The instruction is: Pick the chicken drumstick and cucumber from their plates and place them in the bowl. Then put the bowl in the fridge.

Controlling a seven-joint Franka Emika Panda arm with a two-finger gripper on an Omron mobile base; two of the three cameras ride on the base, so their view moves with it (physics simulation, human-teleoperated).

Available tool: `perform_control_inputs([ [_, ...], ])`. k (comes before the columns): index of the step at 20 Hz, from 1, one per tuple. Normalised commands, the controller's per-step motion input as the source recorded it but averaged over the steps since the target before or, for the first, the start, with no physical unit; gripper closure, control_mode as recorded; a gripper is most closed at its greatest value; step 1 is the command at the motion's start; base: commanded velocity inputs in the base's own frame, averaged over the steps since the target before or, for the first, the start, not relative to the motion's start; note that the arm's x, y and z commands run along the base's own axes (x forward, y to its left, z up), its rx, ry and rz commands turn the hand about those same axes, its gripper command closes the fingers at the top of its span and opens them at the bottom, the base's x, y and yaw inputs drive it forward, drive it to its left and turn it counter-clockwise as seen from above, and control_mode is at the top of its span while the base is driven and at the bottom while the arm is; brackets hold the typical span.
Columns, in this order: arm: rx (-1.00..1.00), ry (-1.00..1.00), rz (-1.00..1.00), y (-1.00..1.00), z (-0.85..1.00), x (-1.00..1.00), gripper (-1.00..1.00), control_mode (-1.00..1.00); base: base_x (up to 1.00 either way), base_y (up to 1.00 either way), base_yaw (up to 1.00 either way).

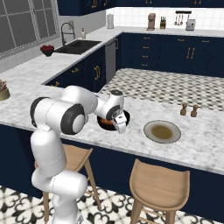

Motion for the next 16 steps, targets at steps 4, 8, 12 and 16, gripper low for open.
perform_control_inputs([
  [4,-0.09,-0.19,-0.06,0.16,0.20,-0.16,1.00,-1.00,0.00,0.00,0.00],
  [8,-0.01,-0.17,-0.13,0.10,0.70,-0.32,1.00,-1.00,0.00,0.00,0.00],
  [12,0.00,-0.08,-0.20,0.06,0.96,-0.73,1.00,-1.00,0.00,0.00,0.00],
  [16,0.01,-0.03,-0.16,0.01,0.85,-1.00,1.00,-1.00,0.00,0.00,0.00],
])
